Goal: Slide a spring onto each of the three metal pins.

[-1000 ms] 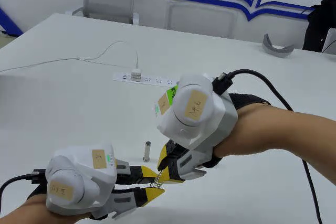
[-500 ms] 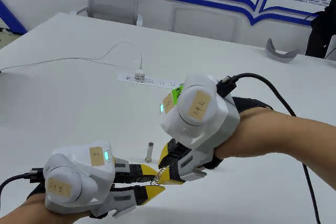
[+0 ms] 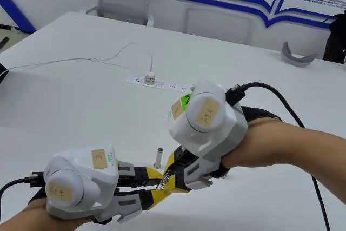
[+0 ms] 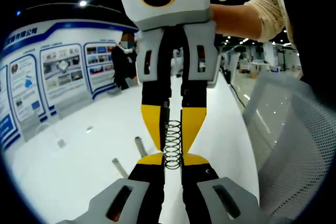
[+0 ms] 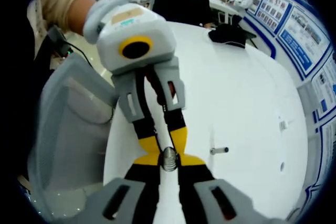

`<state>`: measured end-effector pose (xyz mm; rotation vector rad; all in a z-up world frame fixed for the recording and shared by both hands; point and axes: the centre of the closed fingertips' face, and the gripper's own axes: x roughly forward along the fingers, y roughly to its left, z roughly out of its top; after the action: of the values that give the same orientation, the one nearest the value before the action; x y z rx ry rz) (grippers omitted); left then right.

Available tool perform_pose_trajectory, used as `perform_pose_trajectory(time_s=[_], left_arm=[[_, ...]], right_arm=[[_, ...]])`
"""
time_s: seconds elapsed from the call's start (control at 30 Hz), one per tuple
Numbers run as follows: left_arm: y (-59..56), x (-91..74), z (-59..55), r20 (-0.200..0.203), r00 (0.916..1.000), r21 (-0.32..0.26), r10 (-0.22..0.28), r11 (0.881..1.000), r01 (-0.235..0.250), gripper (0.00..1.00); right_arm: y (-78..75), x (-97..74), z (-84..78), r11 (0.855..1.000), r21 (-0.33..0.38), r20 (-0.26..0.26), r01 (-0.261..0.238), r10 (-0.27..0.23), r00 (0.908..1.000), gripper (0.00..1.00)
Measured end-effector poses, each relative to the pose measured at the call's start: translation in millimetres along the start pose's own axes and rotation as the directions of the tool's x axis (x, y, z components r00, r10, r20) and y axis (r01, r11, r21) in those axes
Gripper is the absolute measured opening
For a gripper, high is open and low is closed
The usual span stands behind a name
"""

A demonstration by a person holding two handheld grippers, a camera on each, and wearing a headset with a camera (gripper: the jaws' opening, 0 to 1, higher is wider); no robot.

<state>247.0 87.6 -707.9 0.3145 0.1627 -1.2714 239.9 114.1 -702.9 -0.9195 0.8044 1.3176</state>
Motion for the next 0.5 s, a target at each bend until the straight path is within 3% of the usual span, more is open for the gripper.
perform_pose_trajectory(time_s=[0.5], left_arm=[[7.1, 0.6, -3.0, 0.003, 0.9997, -0.015, 0.024, 1.000, -0.024, 0.15]], right_arm=[[-10.0, 2.2, 1.1, 1.000, 0.002, 0.004, 0.001, -0.001, 1.0000, 0.12]])
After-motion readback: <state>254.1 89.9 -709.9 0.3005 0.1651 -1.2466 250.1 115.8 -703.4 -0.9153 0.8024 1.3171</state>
